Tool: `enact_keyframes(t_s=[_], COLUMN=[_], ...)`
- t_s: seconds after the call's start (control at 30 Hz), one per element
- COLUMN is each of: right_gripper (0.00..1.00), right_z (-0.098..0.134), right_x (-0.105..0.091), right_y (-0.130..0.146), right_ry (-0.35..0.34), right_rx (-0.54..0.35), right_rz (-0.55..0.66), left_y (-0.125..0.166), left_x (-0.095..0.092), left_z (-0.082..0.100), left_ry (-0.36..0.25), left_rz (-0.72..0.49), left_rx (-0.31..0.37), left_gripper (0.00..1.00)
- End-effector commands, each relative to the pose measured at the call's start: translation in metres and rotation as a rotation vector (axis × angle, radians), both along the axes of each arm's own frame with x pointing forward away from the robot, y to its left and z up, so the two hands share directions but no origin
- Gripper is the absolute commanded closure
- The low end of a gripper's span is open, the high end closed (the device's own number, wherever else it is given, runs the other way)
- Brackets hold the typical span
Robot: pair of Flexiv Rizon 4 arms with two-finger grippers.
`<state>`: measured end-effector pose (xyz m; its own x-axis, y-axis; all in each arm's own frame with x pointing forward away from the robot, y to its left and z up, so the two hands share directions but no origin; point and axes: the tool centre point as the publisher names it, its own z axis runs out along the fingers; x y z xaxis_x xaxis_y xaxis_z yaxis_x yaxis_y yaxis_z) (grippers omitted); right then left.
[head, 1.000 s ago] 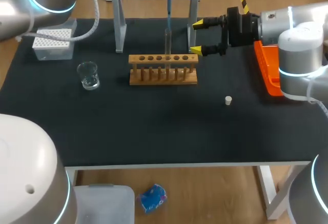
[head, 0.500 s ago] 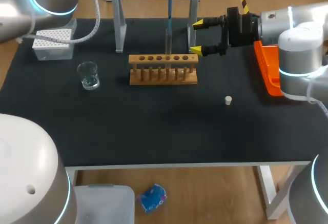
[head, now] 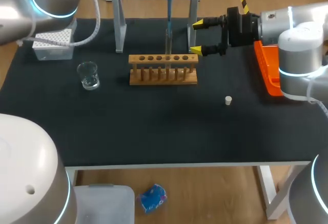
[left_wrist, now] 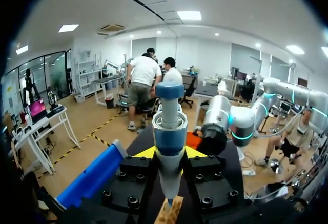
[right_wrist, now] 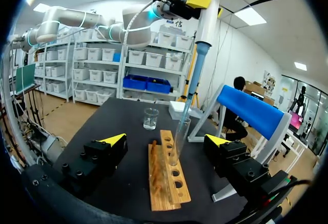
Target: Invert the test tube, pick up the pipette, mount the tip to pipette, aspirate from beaker and dispense into the tube, eject the tip, return the pipette, and cap with the stopper.
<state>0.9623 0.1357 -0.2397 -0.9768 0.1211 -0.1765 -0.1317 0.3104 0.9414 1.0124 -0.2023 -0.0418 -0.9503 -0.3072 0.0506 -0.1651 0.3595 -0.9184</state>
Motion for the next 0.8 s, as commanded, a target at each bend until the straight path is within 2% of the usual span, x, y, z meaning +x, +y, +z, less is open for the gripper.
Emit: enact_keyframes(t_s=[0.03, 0.8], right_gripper=[0.00, 0.00], right_z=[0.000, 0.000], right_x=[0.000, 0.000], right_y=[0.000, 0.000], right_ry=[-0.001, -0.001], right_rx=[-0.001, -0.001], right_rz=[-0.001, -0.001], left_y=[-0.001, -0.001], left_x=[0.004, 0.011], left_z=[-0.005, -0.024], left_ry=[0.001, 0.035], left_rz=[-0.006, -0.003], left_rx=[-0.006, -0.018], left_gripper=[1.00, 1.00])
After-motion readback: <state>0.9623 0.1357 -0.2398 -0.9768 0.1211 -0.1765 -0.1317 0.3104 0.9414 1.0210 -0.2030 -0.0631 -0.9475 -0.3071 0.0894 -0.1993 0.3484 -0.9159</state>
